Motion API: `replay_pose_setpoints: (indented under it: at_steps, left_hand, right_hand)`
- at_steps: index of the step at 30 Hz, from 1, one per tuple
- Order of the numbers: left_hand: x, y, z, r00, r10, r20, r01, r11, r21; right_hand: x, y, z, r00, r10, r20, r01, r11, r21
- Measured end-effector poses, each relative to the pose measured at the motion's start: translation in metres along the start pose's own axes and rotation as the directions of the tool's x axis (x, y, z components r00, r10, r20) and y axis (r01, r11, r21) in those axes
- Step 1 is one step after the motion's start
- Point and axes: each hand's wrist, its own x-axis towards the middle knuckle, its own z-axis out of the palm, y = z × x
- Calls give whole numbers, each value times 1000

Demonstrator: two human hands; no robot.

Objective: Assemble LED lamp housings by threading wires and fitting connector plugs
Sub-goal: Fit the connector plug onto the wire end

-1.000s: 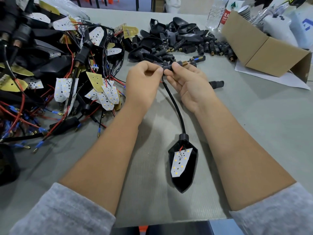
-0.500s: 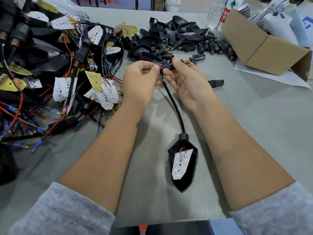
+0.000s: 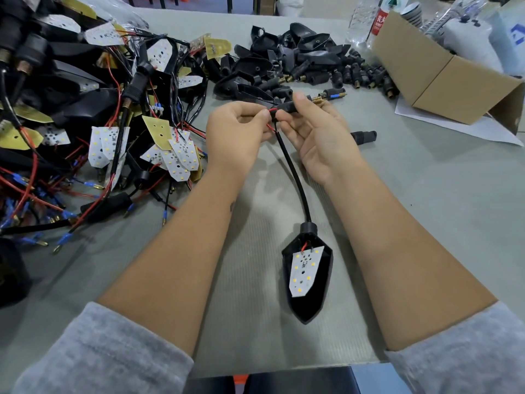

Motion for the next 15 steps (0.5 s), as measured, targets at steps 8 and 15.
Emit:
replay_pose_setpoints:
  at_steps: [8,15]
  left_hand:
    - [-4,1,0,995,74,61,-78,994,73]
    - [-7,2,2,977,-12,213,-7,996,88]
  right_hand:
    - [-1,1,2,1000,2,-12,-3,999,-48]
    - [2,0,-1,998,-10,-63,13,999,46]
